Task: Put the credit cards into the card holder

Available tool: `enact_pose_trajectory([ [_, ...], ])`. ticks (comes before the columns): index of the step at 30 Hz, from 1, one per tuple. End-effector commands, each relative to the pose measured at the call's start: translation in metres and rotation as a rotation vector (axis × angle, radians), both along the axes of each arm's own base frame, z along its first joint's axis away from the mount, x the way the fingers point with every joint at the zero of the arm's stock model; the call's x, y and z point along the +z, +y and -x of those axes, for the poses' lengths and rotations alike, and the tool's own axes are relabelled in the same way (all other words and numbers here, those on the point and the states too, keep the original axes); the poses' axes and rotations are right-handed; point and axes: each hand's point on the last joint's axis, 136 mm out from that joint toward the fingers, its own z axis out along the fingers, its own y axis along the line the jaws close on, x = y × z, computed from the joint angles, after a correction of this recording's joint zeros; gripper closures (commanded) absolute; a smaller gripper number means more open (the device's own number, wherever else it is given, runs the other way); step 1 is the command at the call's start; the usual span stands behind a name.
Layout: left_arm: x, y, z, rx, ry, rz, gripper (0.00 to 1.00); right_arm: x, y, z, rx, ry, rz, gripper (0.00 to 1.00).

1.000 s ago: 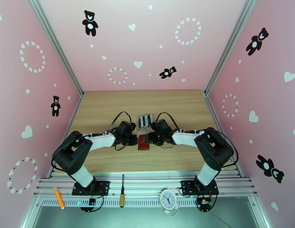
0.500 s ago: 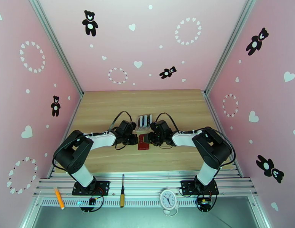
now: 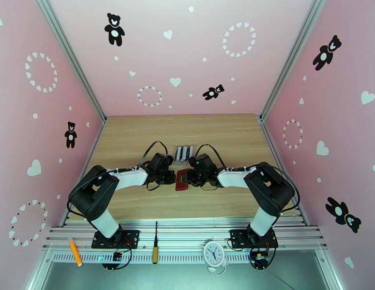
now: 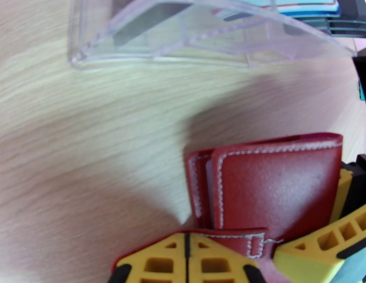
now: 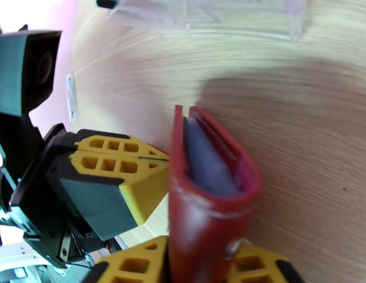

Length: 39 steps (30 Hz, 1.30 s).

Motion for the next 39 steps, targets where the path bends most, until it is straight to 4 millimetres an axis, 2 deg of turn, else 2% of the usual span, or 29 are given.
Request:
enact_pose_trajectory([
  [1, -0.020, 0.012, 0.015, -0.001, 0.067, -0.066, 0.90, 0.012, -0.003, 0.003, 0.006, -0.029, 0.007, 0.81],
  [7, -0.007, 0.016, 0.012, 0.015, 0.011, -0.060, 0.81, 0.025, -0.013, 0.002, -0.003, -0.046, 0.027, 0.91],
  [12, 0.011, 0.022, 0.006, 0.042, -0.055, -0.040, 0.76, 0.051, -0.027, 0.004, 0.015, -0.098, 0.108, 0.97],
  [14, 0.018, 0.031, 0.002, 0.073, -0.086, -0.047, 0.76, 0.061, -0.035, 0.005, 0.021, -0.113, 0.166, 1.00],
  [20, 0.033, 0.068, -0.008, 0.207, -0.135, -0.021, 0.76, 0.086, -0.062, 0.007, 0.054, -0.201, 0.417, 1.00],
  [25, 0.039, 0.089, -0.009, 0.281, -0.171, -0.049, 0.76, 0.098, -0.081, 0.006, 0.092, -0.276, 0.663, 1.00],
  [31, 0.039, 0.101, -0.011, 0.327, -0.168, -0.040, 0.76, 0.095, -0.095, 0.002, 0.142, -0.379, 1.005, 1.00],
  [39, 0.039, 0.110, -0.010, 0.363, -0.168, -0.044, 0.76, 0.069, -0.085, -0.001, 0.200, -0.424, 1.242, 1.00],
])
